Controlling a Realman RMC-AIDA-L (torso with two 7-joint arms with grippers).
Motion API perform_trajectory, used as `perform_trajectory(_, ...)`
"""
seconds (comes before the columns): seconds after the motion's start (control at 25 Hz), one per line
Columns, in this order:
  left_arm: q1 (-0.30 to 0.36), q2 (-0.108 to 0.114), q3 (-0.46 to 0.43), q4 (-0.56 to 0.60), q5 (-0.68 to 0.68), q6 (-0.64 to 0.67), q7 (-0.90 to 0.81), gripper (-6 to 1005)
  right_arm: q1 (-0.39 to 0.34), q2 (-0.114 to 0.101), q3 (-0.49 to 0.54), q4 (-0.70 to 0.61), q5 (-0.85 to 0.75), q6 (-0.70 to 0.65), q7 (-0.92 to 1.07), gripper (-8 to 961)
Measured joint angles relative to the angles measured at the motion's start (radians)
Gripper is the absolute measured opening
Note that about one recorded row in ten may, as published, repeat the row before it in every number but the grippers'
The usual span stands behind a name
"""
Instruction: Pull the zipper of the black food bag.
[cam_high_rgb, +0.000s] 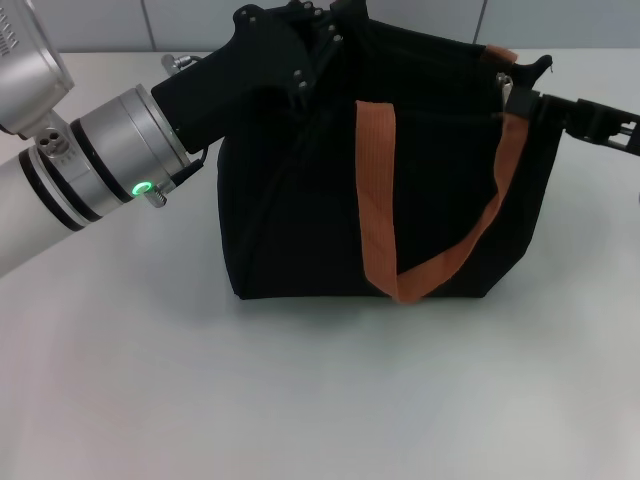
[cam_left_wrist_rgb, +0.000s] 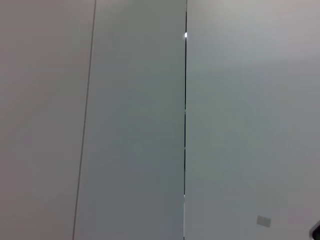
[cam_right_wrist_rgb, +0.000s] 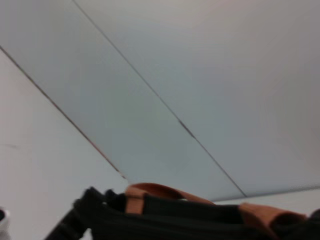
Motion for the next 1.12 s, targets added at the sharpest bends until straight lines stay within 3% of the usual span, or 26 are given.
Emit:
perform_trajectory(0.4,0.0,0.0,0.0,-0.004,-0.001,-0.003,0.0,28,-0.079,0.0,0.02,0.062,0.202,-0.095,-0.21,57)
perform_trajectory(0.76,0.018,0.0,0.001,-0.008,-0.002,-0.02,0.007,28,-0.15,0.001,0.037,0.192,0.357,-0.237,-0.467,389)
perform_trajectory(1.12,0.07,0.001,-0.012,0.006,-0.051,-0.007,-0.003,166,-0.15,0.002,0.064,0.336,0.362,-0.347,-0.655,703)
